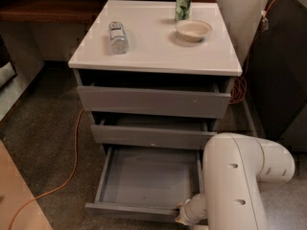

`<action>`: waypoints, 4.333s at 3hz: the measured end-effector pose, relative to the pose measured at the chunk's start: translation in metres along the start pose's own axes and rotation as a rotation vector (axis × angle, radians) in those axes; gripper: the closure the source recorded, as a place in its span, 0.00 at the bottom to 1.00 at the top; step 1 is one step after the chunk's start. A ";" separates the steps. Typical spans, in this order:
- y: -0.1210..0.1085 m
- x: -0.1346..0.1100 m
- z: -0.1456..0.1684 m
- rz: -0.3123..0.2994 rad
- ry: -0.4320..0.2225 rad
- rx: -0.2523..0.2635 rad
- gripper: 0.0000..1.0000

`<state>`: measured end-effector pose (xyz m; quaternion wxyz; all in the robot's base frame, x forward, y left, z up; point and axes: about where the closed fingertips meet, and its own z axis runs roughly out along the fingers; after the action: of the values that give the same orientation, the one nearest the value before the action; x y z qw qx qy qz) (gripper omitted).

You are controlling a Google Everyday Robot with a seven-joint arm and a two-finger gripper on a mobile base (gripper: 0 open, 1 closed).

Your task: Place blue plastic bottle into bottom drawer

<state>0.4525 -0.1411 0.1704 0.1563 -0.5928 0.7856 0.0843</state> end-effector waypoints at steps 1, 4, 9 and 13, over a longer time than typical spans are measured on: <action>0.015 -0.006 -0.008 -0.024 -0.001 0.001 0.53; 0.068 -0.058 -0.061 -0.180 -0.066 0.013 0.00; 0.082 -0.217 -0.204 -0.230 -0.325 -0.036 0.00; 0.002 -0.267 -0.340 -0.252 -0.447 -0.044 0.00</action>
Offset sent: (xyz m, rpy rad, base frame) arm -0.0928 0.0557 0.0772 -0.0151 -0.0890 0.1717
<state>0.4672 -0.0069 0.5816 0.3226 -0.6557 0.6495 0.2101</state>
